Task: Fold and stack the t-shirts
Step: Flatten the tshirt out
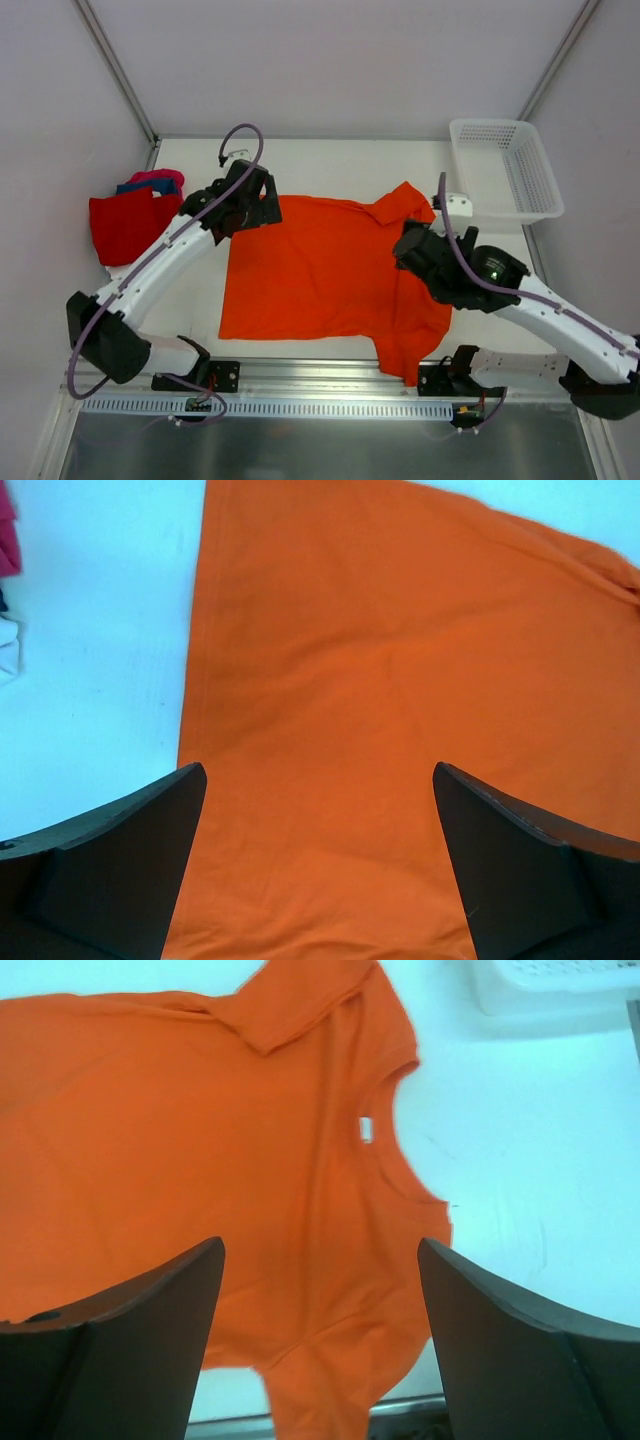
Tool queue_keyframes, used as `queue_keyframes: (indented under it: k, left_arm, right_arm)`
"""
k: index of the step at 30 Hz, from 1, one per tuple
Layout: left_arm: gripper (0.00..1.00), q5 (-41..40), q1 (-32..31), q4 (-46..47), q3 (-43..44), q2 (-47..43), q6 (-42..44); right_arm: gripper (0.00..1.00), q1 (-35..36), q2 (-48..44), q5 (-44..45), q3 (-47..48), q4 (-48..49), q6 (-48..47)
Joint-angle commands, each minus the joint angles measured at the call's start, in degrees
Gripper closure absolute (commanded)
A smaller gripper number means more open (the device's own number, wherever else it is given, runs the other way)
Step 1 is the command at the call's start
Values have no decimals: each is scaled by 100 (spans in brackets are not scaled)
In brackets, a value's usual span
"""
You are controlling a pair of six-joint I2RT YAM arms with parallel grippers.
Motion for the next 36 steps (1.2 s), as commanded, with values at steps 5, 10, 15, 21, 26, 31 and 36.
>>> queue_keyframes:
  k: [5, 10, 15, 21, 26, 31, 36]
  left_arm:
    - [1, 955, 687, 261, 834, 1400, 261]
    - [1, 1281, 881, 279, 1283, 2141, 287]
    - [1, 1342, 960, 331, 1529, 2651, 366]
    - [1, 1553, 1048, 375, 1661, 3081, 445]
    - [1, 1650, 1065, 419, 1653, 3451, 472]
    - [1, 1694, 1065, 542, 1451, 3434, 428]
    - [1, 1729, 1065, 639, 1301, 3328, 437]
  right_arm:
    - [22, -3616, 227, -3322, -714, 2723, -2594]
    - [26, -4639, 2064, -4648, 276, 3197, -2831]
    - [34, -5133, 4209, -5477, 1798, 3023, -2770]
    - [36, -5194, 5477, -5381, 2337, 2750, -2788]
    - [39, -5203, 5505, -5285, 1995, 2802, -2796]
    - [39, -5203, 5381, -4951, 1792, 2829, -2858]
    - [41, -5195, 5530, -4950, 1844, 2820, -2823]
